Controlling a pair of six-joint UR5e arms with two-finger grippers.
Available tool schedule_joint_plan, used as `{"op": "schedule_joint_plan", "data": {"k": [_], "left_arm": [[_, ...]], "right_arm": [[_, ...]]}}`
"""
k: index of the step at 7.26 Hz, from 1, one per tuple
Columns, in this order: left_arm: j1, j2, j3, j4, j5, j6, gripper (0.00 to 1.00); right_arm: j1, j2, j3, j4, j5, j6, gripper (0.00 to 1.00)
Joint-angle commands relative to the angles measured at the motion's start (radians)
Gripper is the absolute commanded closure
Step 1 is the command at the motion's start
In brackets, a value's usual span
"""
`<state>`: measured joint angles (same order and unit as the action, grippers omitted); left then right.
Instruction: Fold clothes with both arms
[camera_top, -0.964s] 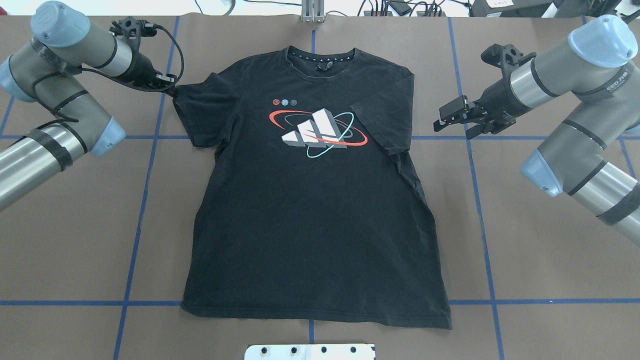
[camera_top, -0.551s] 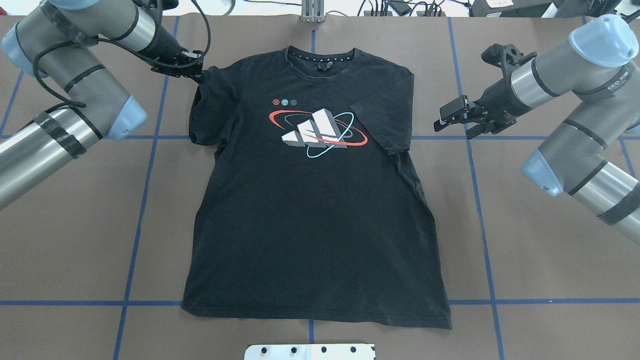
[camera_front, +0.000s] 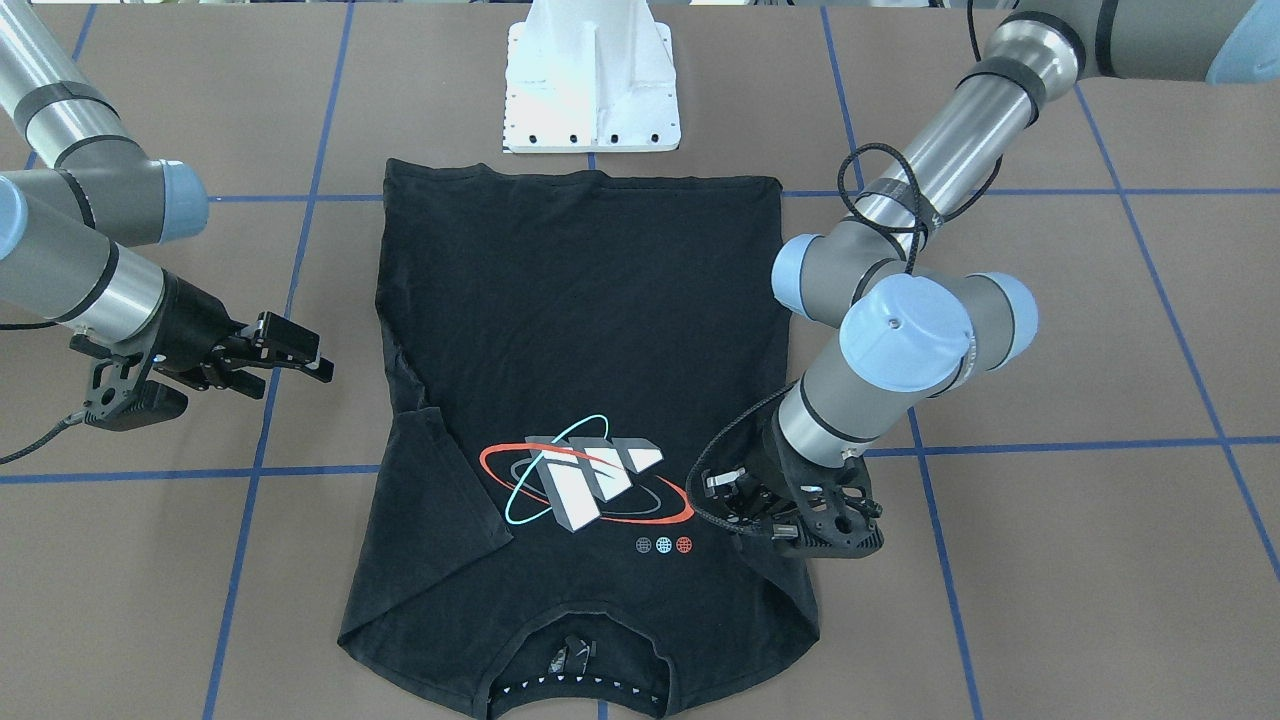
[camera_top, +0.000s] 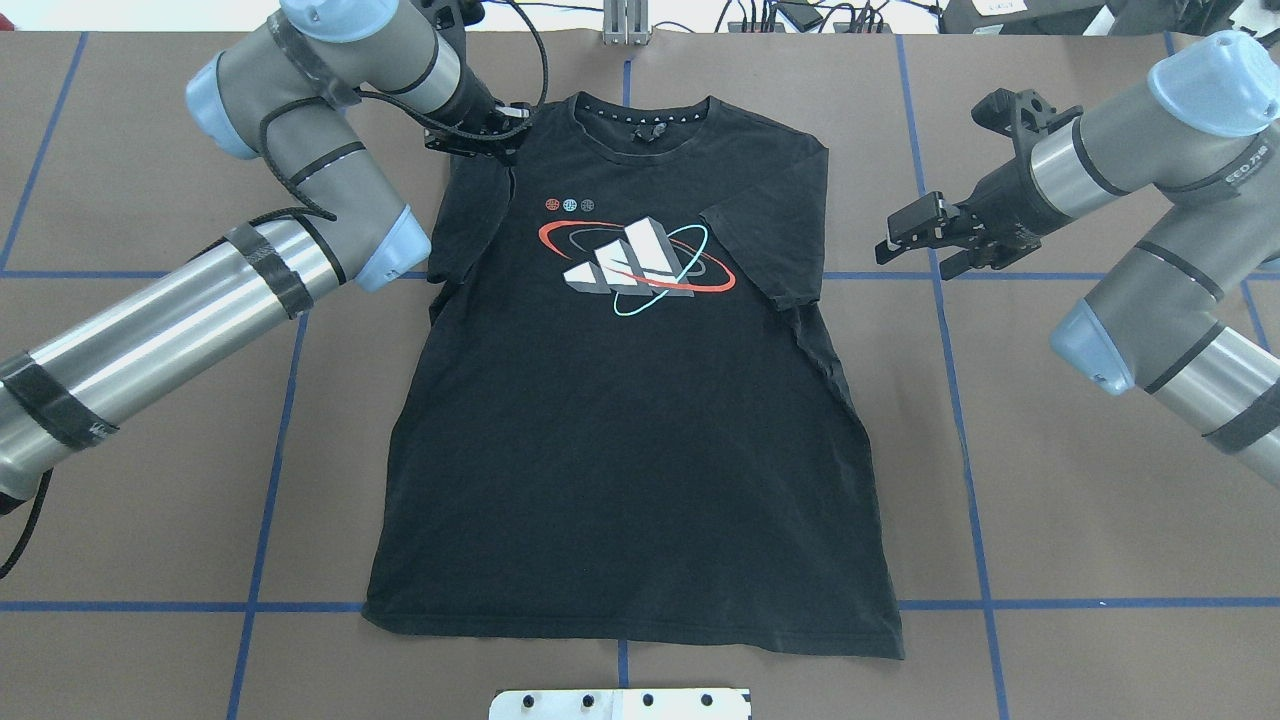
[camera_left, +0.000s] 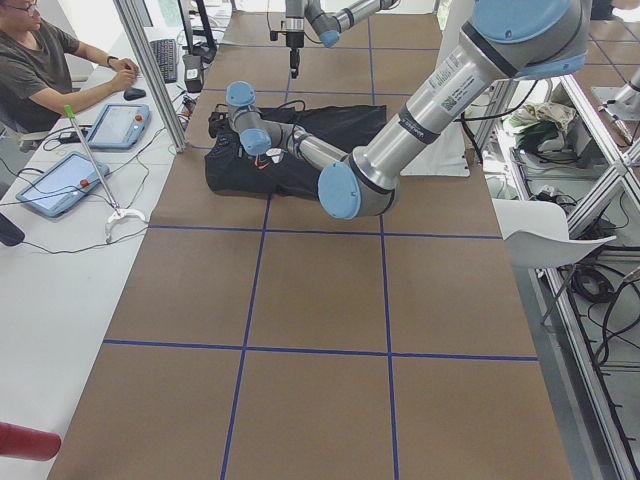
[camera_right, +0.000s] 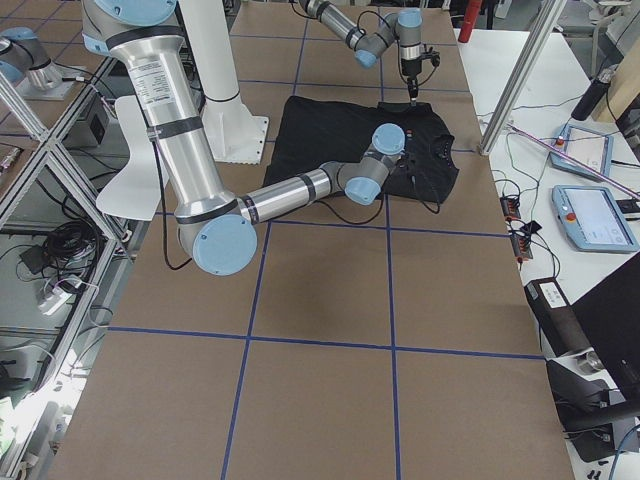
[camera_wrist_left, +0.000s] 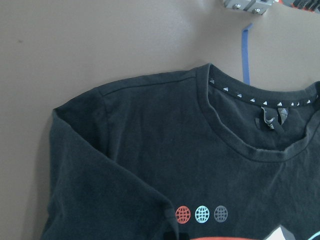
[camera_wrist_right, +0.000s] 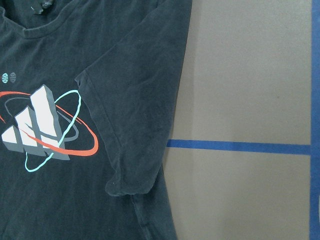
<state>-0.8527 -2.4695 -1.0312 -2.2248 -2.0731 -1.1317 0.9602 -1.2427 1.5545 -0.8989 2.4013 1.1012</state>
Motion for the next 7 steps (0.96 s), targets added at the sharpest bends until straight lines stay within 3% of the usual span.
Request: {"op": "schedule_joint_plan", "data": {"k": [1,2,3,4,5,7], "left_arm": [[0.033,-0.016,0.037,-0.042,0.030,-0.006,1.00],[0.049,-0.020,0.037,-0.045,0.037,-0.041,1.00],[0.053,-0.020,0.037,-0.047,0.060,-0.045,0.54],[0.052,-0.019,0.036,-0.056,0.062,-0.043,0.22],[0.050,-0.020,0.022,-0.056,0.059,-0.048,0.17],[0.041,-0.016,-0.045,-0.039,0.053,-0.054,0.17]], "right_arm": [[0.000,-0.008,0.002,0.000,-0.001,0.000,0.00],[-0.001,-0.008,0.002,0.000,-0.001,0.000,0.00],[-0.001,-0.008,0.001,0.000,-0.001,0.000,0.00],[-0.004,-0.003,0.002,0.000,-0.005,0.012,0.00],[-0.011,-0.006,0.019,-0.002,-0.022,0.049,0.00],[-0.169,-0.021,0.128,-0.011,-0.259,0.443,0.00]]}}
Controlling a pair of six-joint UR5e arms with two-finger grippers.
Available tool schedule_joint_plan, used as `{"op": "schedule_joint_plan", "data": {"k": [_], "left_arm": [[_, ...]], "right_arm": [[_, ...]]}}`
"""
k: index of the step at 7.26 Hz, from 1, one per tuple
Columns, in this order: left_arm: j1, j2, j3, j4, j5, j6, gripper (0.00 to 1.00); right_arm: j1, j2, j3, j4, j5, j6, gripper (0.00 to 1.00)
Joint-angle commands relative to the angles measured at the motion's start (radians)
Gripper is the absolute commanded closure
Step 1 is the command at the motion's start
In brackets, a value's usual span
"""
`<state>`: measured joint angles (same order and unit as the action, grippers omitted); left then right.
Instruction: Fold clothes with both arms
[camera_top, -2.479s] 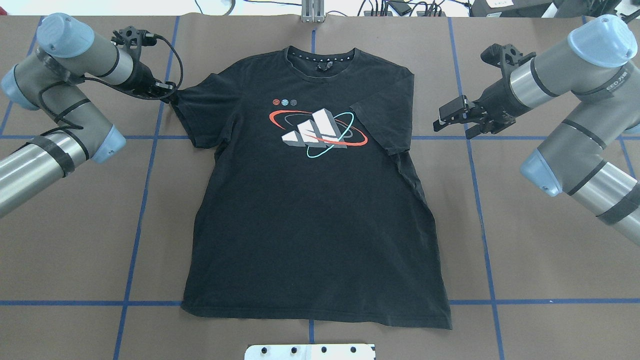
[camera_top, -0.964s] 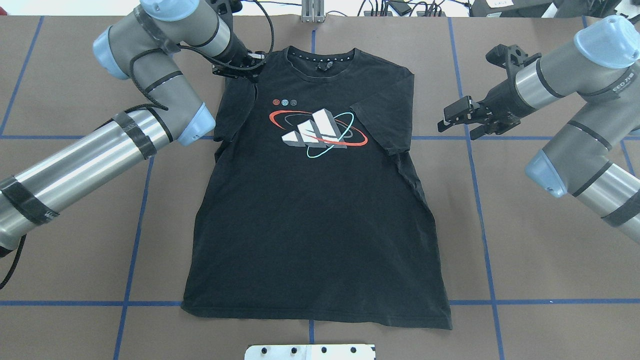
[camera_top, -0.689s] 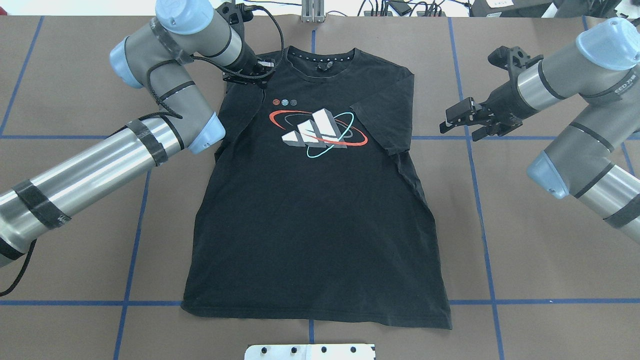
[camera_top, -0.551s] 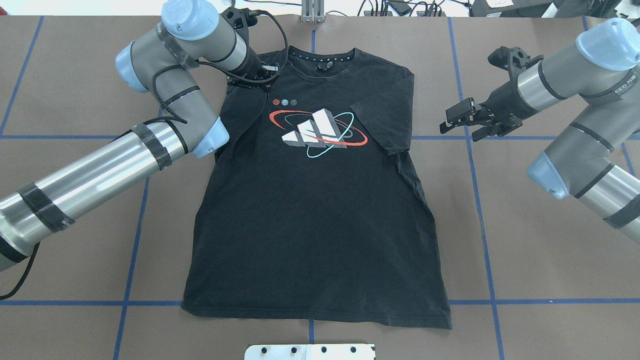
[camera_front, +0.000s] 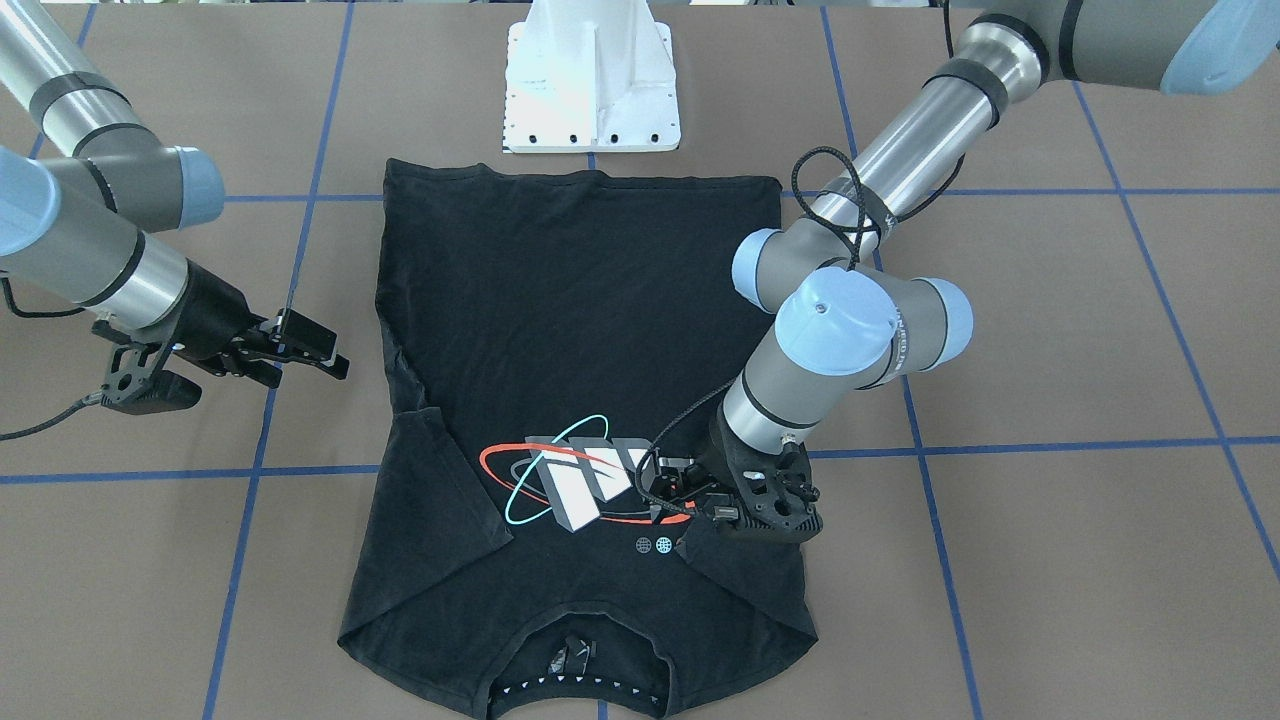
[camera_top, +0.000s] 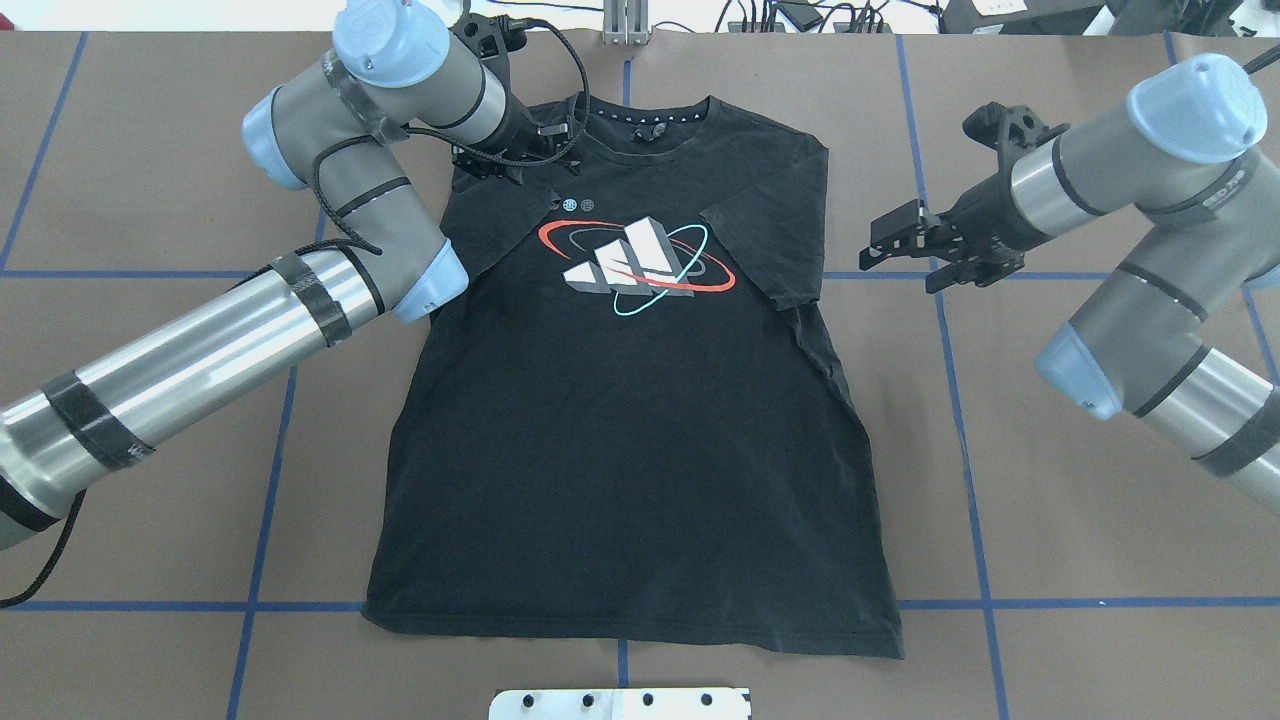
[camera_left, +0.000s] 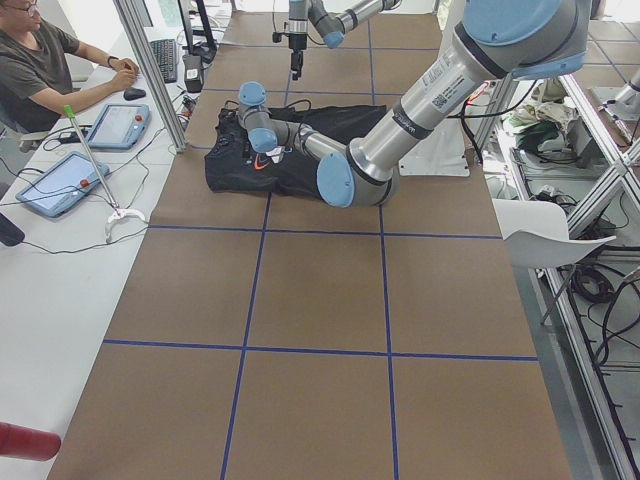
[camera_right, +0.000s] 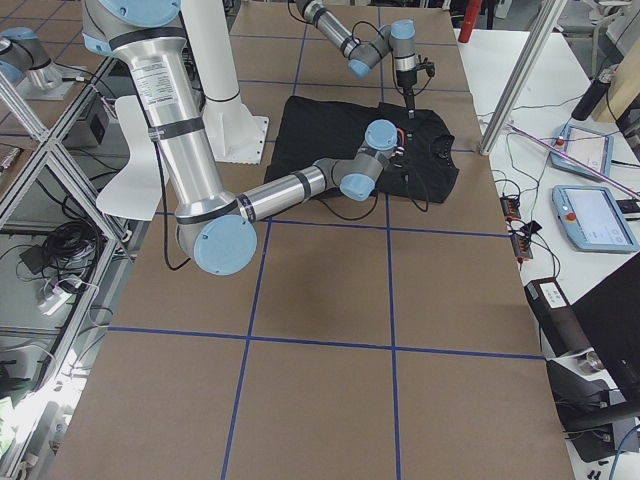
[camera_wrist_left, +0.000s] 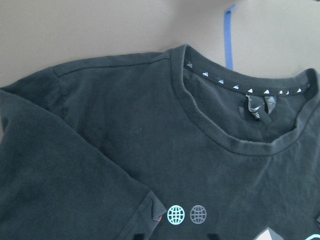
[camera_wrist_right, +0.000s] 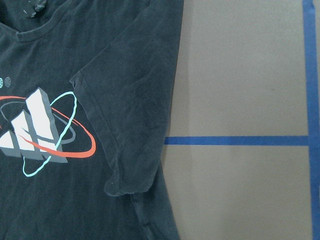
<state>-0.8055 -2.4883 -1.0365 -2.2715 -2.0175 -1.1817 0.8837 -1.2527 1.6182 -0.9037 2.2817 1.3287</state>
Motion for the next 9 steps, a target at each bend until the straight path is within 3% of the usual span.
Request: {"op": "schedule_joint_plan", "data": {"k": [1,3,4,5,7,9], "left_arm": [[-0.015,0.008,-0.051,0.006,-0.030,-0.004,0.17],[-0.035,0.050,-0.107,0.007,-0.052,-0.003,0.17],[-0.035,0.099,-0.175,0.007,-0.052,-0.004,0.17],[-0.035,0.115,-0.189,0.007,-0.052,-0.004,0.17],[-0.041,0.115,-0.191,0.009,-0.072,-0.022,0.17],[-0.043,0.132,-0.195,0.006,-0.095,-0.027,0.17]], "right_arm": [[-0.189,-0.081,0.165,-0.012,-0.239,0.303,0.00],[-0.355,-0.245,0.336,-0.015,-0.419,0.451,0.00],[-0.464,-0.288,0.395,-0.027,-0.565,0.539,0.00],[-0.564,-0.298,0.478,-0.164,-0.675,0.564,0.00],[-0.810,-0.291,0.636,-0.469,-0.995,0.665,0.01],[-0.848,-0.298,0.652,-0.498,-1.008,0.719,0.01]]}}
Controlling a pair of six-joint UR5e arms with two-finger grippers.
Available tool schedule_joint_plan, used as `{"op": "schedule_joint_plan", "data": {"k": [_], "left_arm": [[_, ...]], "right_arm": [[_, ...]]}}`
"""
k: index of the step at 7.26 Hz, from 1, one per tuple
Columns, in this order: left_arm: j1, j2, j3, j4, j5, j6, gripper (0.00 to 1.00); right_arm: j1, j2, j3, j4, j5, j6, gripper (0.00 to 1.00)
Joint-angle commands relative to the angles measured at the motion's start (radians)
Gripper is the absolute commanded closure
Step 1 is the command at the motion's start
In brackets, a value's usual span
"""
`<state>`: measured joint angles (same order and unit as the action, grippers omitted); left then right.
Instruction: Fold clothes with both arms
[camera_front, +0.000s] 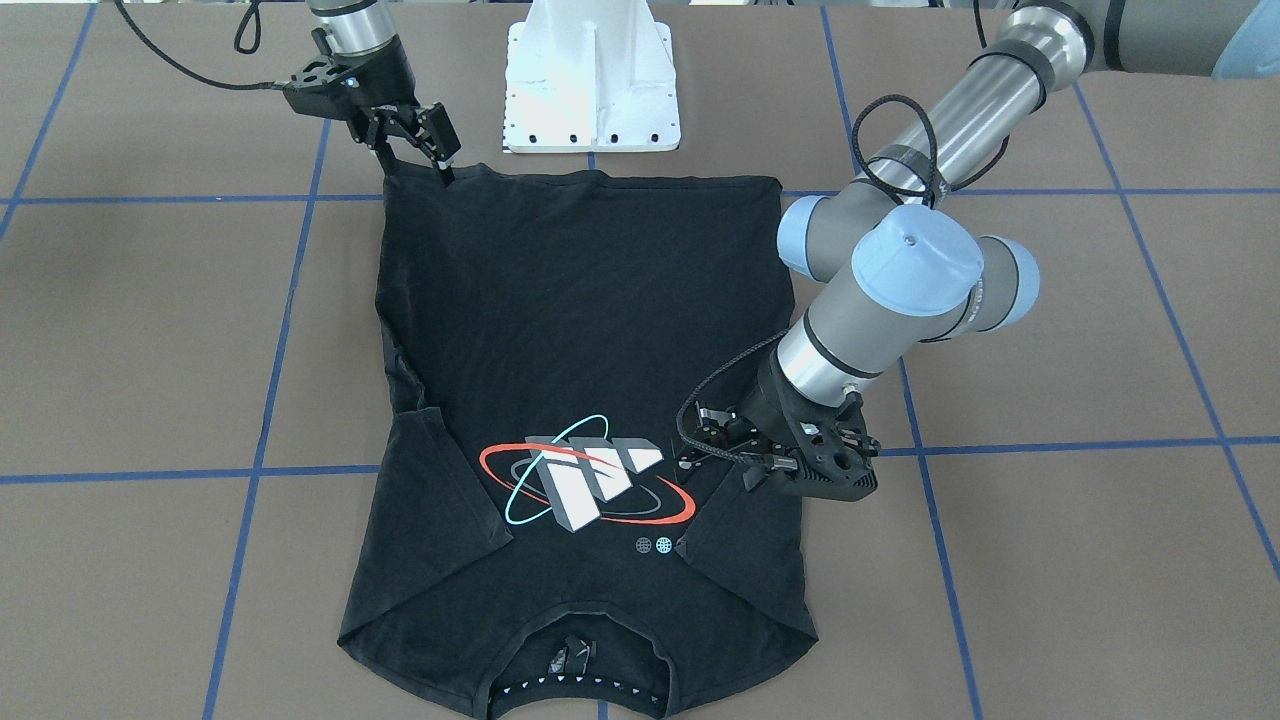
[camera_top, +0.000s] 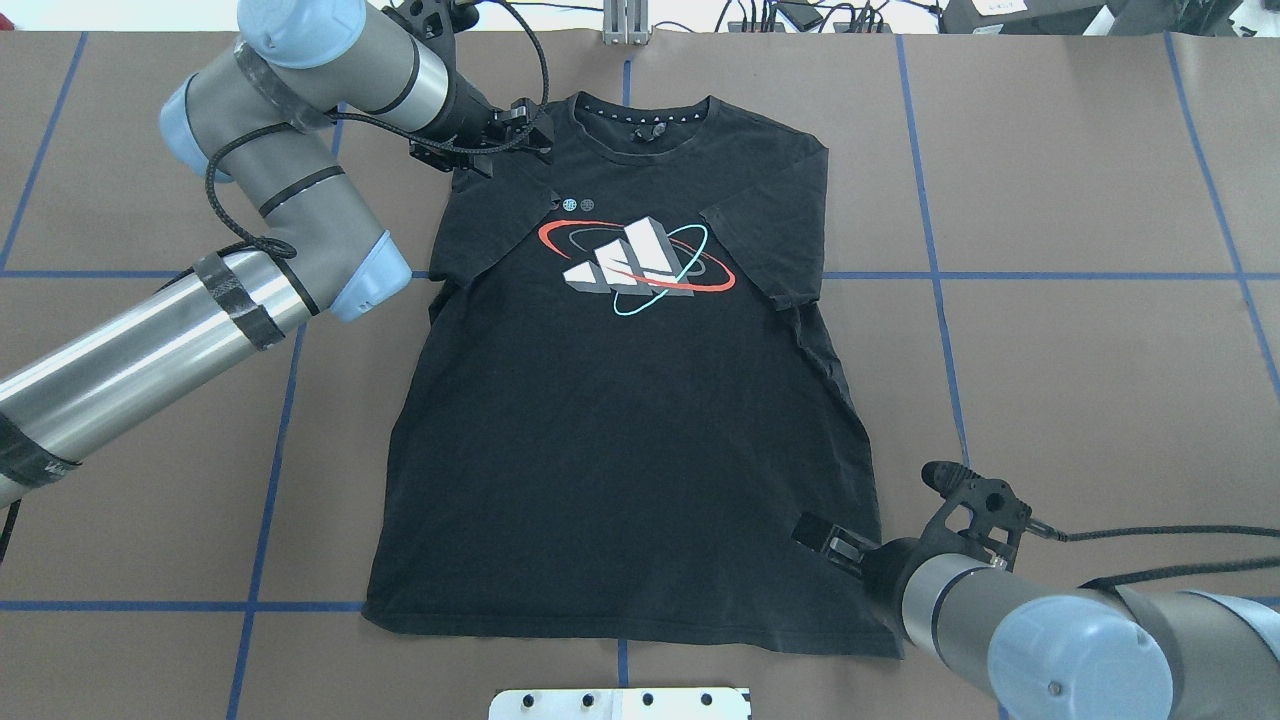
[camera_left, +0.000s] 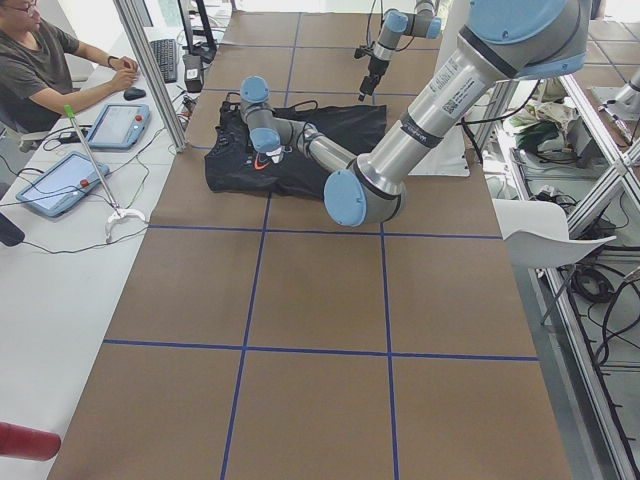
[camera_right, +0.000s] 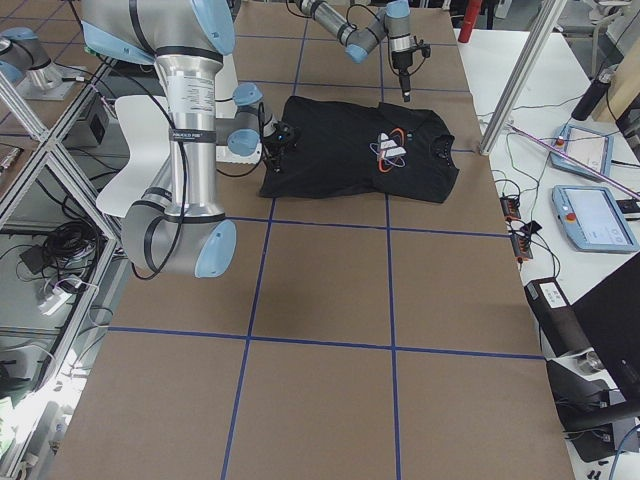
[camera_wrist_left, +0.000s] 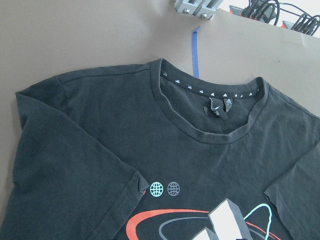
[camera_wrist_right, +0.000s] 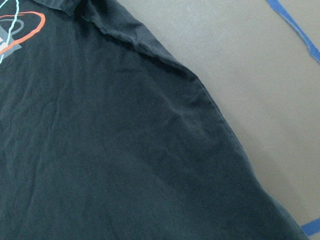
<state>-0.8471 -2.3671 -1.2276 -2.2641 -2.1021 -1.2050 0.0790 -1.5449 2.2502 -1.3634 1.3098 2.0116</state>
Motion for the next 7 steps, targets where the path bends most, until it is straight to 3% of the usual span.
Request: {"op": "schedule_joint_plan", "data": {"k": [1,2,7], "left_arm": [[-0.001,0.012,-0.004,-0.002,-0.007,-0.002,0.17],[0.000,0.014,-0.004,-0.002,-0.006,-0.002,0.17],[0.002,0.014,-0.003,-0.003,-0.001,-0.001,0.15]], "right_arm": [[-0.073,-0.015,0.019,-0.043,-0.075,0.103,0.01],[-0.129,-0.021,0.014,-0.063,-0.175,0.114,0.01],[-0.189,-0.043,-0.047,-0.135,-0.176,0.114,0.02]]}}
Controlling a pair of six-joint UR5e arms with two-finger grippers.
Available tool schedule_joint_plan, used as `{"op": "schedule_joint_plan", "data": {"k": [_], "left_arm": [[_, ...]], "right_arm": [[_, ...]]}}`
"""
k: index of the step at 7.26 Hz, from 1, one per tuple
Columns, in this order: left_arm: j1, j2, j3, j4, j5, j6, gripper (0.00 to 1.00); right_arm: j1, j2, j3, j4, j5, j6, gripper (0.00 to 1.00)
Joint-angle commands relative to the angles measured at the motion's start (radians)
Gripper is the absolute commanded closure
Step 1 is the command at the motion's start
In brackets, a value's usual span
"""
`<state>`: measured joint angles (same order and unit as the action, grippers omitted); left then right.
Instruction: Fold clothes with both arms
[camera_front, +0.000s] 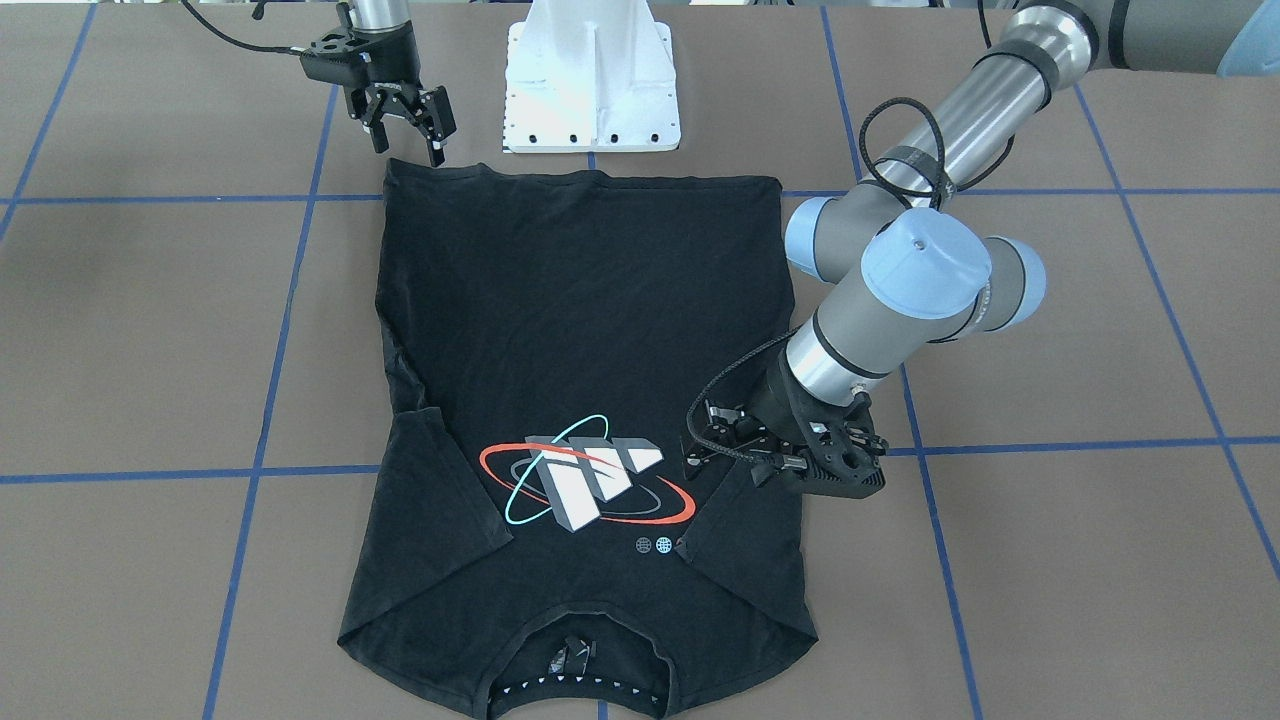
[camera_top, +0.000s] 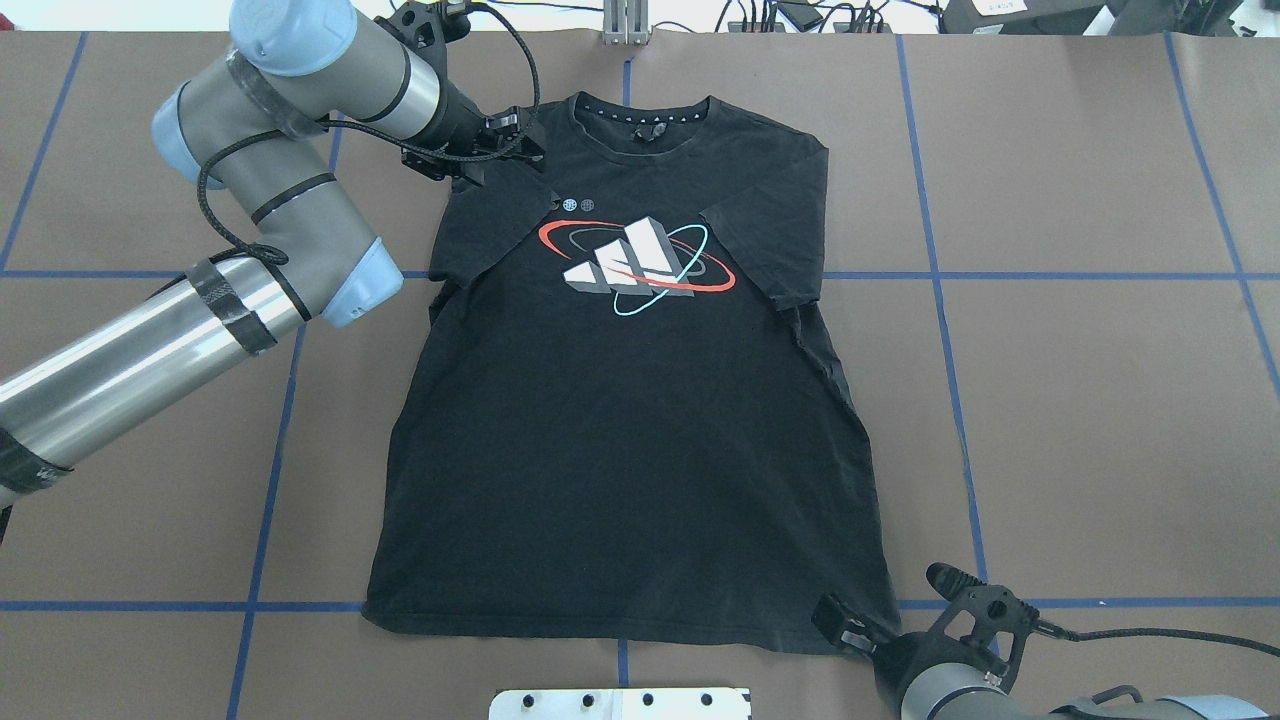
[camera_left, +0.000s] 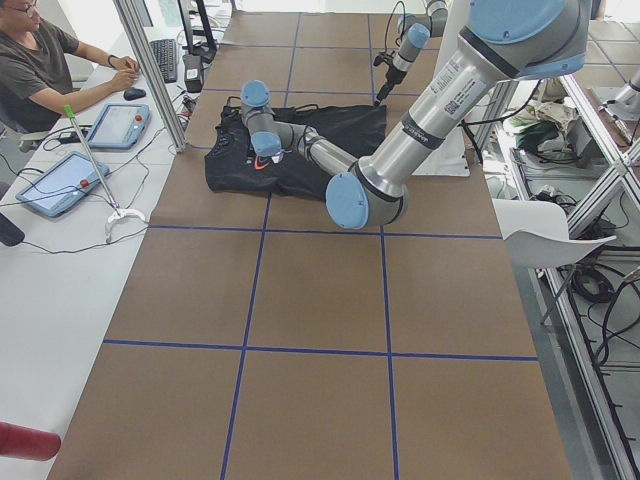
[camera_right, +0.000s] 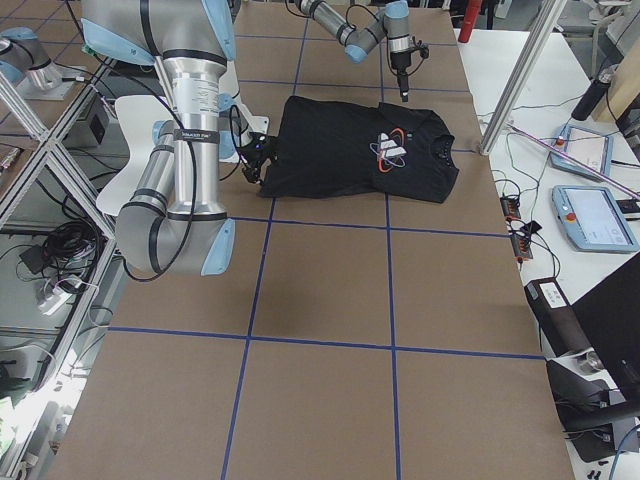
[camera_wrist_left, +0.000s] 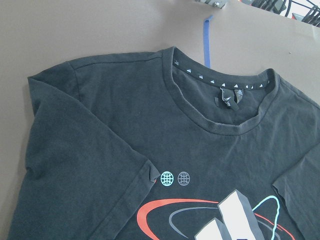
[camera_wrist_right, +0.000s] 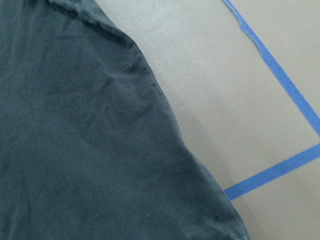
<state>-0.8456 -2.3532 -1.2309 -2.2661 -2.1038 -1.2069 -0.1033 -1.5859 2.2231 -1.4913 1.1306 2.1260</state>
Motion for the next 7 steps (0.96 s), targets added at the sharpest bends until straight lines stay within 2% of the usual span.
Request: {"op": "schedule_joint_plan", "data": {"k": [1,4,5,6,7], "left_arm": [[0.002,0.002,0.004,-0.001,0.002,0.001,0.14],[0.003,0.000,0.004,-0.001,0.004,0.001,0.14],[0.003,0.002,0.004,-0.001,0.004,0.001,0.13],[0.003,0.002,0.004,-0.001,0.004,0.001,0.13],[0.003,0.002,0.004,-0.001,0.004,0.001,0.13]], "right_arm": [[-0.007,0.001,-0.026,-0.006,0.003,0.000,0.04],[-0.007,0.001,-0.046,0.002,0.066,0.032,0.04],[-0.007,0.001,-0.049,0.003,0.081,0.075,0.07],[-0.007,0.009,-0.045,0.005,0.095,0.104,0.14],[-0.007,0.006,-0.046,0.005,0.094,0.106,0.27]]}}
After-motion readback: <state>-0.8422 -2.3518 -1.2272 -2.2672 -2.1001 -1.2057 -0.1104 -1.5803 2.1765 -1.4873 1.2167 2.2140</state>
